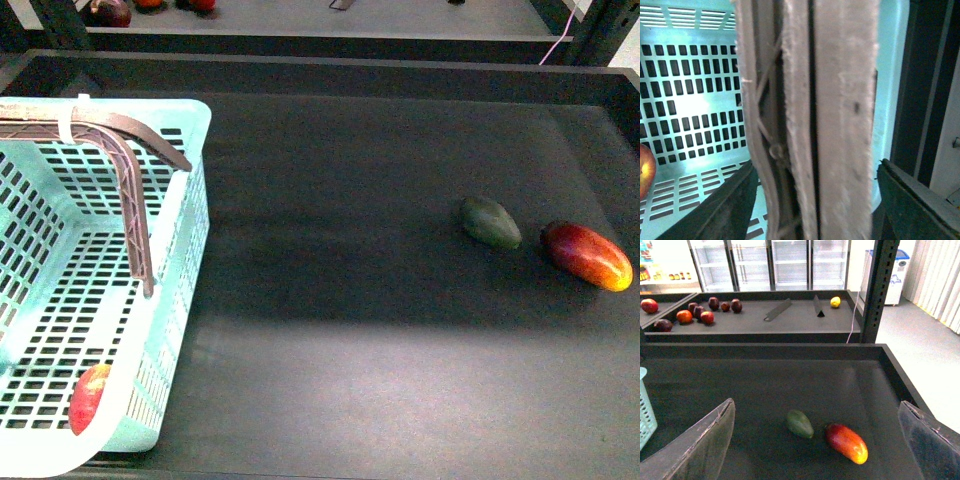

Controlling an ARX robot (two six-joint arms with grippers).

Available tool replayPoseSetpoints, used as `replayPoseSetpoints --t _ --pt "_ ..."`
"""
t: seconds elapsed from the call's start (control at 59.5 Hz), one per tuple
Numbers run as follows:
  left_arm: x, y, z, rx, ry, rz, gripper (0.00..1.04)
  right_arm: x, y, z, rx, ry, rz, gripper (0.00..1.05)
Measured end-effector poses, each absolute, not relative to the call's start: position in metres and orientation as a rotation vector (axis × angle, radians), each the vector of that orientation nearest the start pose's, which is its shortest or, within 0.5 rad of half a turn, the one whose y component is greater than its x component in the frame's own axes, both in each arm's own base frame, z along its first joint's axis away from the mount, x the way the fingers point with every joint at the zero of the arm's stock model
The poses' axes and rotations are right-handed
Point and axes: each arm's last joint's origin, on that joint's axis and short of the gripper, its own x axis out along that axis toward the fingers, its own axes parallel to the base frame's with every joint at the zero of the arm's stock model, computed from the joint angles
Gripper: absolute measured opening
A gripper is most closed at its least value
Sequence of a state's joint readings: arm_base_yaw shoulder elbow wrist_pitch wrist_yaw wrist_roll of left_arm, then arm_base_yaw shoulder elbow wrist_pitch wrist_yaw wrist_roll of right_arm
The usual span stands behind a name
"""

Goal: Pick apple with right arm and hold basket with left

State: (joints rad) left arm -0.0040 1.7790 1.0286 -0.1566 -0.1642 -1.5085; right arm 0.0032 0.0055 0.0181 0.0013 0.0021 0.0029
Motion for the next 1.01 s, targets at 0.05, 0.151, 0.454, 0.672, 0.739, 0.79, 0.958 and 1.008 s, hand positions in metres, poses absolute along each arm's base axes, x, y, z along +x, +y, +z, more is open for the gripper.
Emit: replayPoseSetpoints --t 0.05,0.151,0.454,0.672,0.739,0.79,0.958,1.008 --pt "0.350 0.002 0.174 -1.327 0.592 0.778 0.87 0.097 0.000 0.169 0.003 -0.014 0.001 0.96" --pt "0.338 0.001 0.199 -1.358 0.554 0.731 0.99 0.097 0.000 0.169 0.003 -0.014 0.001 0.96" --pt "0.293 -0.007 0.242 -1.378 0.458 0.585 0.98 0.097 0.000 0.169 0.003 -0.014 0.001 0.96" --pt "0.275 -0.002 0.213 -0.823 0.219 0.090 0.72 0.097 0.000 0.169 0.003 -0.014 0.000 0.96" --pt "0.257 -0.001 0.211 -0.509 0.084 0.018 0.60 0.097 0.000 0.169 0.003 -0.014 0.001 0.96" --pt "0.246 -0.001 0.214 -0.316 0.012 0.000 0.50 0.097 0.000 0.169 0.003 -0.014 0.001 0.96" --pt "0.216 -0.001 0.198 -0.064 0.011 -0.003 0.17 0.097 0.000 0.169 0.003 -0.014 0.001 0.96" --pt "0.209 -0.001 0.194 -0.044 0.014 -0.003 0.08 0.097 0.000 0.169 0.003 -0.014 0.001 0.96"
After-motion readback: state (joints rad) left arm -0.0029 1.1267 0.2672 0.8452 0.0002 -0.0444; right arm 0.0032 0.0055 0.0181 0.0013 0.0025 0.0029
